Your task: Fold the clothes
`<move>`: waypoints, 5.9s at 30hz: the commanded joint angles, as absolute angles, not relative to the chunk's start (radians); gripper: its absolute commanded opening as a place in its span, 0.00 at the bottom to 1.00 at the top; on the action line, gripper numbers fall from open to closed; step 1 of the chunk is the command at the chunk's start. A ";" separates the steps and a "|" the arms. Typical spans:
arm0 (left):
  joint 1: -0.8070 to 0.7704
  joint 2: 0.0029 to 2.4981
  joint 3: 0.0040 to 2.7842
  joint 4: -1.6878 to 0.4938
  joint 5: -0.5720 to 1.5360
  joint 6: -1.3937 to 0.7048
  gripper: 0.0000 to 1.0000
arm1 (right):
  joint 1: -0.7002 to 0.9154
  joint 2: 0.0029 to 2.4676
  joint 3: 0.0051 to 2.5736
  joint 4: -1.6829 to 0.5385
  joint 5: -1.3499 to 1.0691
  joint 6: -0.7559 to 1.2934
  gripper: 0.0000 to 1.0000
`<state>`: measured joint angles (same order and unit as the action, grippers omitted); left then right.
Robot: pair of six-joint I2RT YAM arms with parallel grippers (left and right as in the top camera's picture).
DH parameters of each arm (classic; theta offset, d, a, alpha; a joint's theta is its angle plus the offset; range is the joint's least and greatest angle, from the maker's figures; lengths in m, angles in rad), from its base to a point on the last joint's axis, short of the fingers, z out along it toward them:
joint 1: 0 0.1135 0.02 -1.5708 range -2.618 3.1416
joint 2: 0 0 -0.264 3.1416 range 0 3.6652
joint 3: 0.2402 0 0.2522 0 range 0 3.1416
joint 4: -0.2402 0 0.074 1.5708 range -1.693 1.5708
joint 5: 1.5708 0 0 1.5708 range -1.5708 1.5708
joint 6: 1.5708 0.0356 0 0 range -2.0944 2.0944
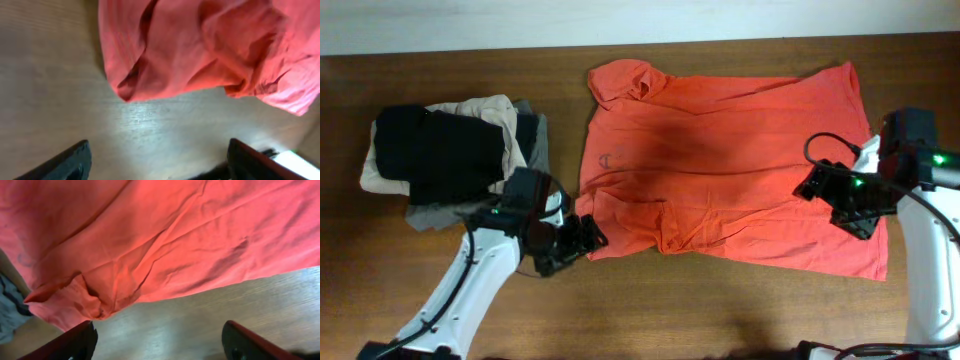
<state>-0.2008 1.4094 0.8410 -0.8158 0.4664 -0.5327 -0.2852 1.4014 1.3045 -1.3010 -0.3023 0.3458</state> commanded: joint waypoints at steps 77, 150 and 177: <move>-0.305 1.325 0.664 -0.454 0.168 -0.813 0.15 | -0.918 1.708 1.018 -1.054 -0.089 0.468 0.87; -0.292 1.401 0.715 -0.642 0.223 -0.825 0.80 | -0.720 1.327 0.981 -1.039 -0.318 0.419 0.04; -0.133 1.568 0.715 -0.487 0.415 -0.788 0.03 | -0.720 1.334 0.978 -1.070 -0.192 0.420 0.04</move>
